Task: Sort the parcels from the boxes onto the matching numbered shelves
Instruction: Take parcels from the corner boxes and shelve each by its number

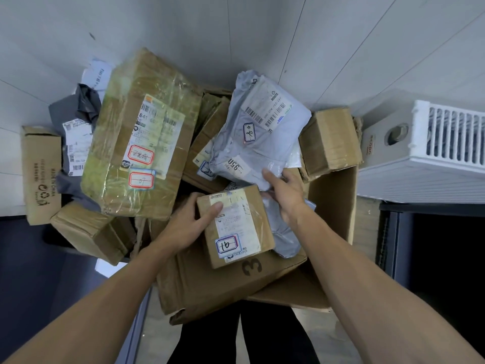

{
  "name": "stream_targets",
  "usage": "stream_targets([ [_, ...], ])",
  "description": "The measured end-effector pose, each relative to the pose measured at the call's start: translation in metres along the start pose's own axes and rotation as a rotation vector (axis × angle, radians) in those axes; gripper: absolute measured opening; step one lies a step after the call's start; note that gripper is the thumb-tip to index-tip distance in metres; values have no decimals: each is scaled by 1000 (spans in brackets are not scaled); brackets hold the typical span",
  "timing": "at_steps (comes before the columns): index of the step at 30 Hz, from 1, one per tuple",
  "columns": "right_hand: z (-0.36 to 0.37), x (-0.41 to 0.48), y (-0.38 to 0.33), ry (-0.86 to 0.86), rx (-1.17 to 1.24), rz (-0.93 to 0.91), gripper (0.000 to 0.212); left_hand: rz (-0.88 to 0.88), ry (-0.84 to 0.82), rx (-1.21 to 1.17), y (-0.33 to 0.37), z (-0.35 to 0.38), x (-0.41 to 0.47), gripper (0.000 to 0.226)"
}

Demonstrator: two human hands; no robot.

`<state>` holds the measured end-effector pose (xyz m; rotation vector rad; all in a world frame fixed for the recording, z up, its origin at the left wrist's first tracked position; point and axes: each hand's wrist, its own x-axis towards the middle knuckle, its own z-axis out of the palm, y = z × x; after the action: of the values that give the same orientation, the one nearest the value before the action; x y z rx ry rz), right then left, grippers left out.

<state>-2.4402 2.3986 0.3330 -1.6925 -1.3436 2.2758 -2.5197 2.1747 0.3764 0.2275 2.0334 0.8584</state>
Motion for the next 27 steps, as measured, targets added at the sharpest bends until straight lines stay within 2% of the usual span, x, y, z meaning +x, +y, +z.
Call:
stream_targets([
  [3, -11, -8, 1, -22, 85, -37, 14, 19, 5, 37, 2, 4, 0, 55],
  [7, -19, -19, 0, -59, 120, -78, 29, 14, 30, 77, 1, 9, 1, 63],
  [14, -26, -36, -11, 24, 204, -141, 68, 15, -34, 17, -1, 21, -6, 89],
  [17, -30, -41, -9, 43, 112, -239, 77, 97, 9, -4, 4, 30, -15, 85],
  [20, -36, -45, -10, 147, -108, -411, 72, 201, 105, 42, 8, 38, -25, 68],
  [23, -46, -46, -9, 174, -240, -522, 54, 182, 105, 62, 1, 44, -26, 49],
  [25, -53, -46, -5, 97, -295, -513, 43, 160, 78, 37, -4, 47, -26, 50],
  [27, -57, -48, 0, 35, -306, -450, 45, 172, 64, 7, -7, 48, -28, 66],
])
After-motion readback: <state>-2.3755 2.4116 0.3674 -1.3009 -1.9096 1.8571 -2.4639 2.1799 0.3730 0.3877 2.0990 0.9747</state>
